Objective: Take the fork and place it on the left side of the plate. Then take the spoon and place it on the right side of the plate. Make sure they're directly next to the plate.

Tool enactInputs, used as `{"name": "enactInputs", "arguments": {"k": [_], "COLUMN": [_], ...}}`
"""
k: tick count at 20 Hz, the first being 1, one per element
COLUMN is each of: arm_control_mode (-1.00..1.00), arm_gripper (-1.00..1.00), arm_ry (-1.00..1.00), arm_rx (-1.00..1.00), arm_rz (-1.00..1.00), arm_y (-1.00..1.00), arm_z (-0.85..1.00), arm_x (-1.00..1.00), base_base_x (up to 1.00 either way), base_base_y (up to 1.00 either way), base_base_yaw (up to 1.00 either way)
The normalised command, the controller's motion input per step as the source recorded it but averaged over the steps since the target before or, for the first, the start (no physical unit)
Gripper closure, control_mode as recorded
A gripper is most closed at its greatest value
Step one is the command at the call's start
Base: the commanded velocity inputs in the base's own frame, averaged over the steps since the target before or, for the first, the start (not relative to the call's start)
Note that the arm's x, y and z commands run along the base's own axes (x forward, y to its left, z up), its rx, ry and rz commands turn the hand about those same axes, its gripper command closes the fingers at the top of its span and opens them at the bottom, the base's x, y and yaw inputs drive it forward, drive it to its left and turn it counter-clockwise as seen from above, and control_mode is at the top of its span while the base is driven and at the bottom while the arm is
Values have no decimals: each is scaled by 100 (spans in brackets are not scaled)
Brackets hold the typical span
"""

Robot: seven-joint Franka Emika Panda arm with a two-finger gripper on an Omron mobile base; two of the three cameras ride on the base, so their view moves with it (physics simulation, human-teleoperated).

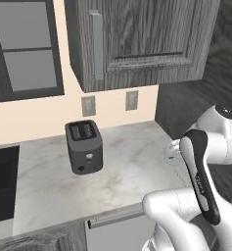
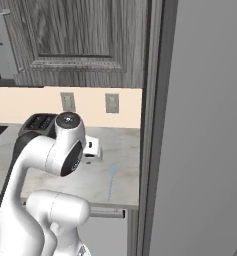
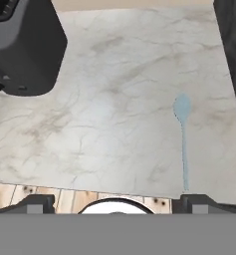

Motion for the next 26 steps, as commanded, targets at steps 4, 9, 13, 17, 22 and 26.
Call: {"name": "enactInputs", "arguments": {"k": [4, 9, 13, 17, 22, 26], "arm_control_mode": [-100, -100, -100, -100, -100, -100], "arm_gripper": [-100, -100, -100, -100, -100, -100], "arm_ry": [0, 0, 0, 1, 6, 11], "arm_rx": [-11, -14, -13, -5, 0, 0], "arm_rz": [5, 0, -1, 0, -2, -1], "arm_y": [-16, 0, -2, -13, -16, -17], "arm_z": [-34, -35, -36, -34, -24, -12], "arm_x": [44, 53, 49, 28, 9, 0], "base_base_x": [0, 0, 0, 0, 0, 0], "base_base_y": [0, 0, 0, 0, 0, 0], "base_base_yaw": [0, 0, 0, 0, 0, 0]}}
